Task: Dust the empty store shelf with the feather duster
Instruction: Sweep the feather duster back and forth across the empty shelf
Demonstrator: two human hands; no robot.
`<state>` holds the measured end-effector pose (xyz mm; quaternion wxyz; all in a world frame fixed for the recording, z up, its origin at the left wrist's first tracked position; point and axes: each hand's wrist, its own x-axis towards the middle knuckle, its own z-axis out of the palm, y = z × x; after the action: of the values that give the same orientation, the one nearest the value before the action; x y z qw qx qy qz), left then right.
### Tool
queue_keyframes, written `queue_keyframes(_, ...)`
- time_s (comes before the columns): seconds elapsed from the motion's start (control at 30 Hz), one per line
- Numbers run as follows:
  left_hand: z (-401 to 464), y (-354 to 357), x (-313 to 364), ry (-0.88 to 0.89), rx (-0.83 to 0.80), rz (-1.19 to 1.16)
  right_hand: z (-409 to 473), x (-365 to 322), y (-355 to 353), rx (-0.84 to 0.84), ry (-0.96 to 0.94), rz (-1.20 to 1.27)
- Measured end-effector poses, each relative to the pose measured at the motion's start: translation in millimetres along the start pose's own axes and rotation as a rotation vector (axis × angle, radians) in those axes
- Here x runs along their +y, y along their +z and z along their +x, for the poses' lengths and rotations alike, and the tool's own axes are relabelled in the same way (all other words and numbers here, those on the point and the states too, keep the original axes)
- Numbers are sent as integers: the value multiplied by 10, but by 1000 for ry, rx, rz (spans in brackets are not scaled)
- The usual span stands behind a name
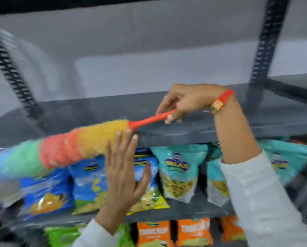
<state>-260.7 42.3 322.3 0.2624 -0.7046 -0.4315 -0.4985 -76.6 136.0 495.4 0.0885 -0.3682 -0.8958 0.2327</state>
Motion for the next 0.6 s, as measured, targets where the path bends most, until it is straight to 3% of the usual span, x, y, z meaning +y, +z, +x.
queue_keyframes(0.17, 54, 149, -266, -140, -154, 108, 597, 14, 302, -29, -28, 142)
queue_keyframes(0.3, 78, 255, -360, -88, -199, 188, 834, 70, 408, -93, -47, 232)
queue_keyframes(0.47, 62, 357, -500, -48, -202, 246, 1042, 84, 467, -90, -44, 207)
queue_keyframes(0.6, 150, 426, -582, -14, -100, 252, 1117, 122, 497, -7, -6, 188)
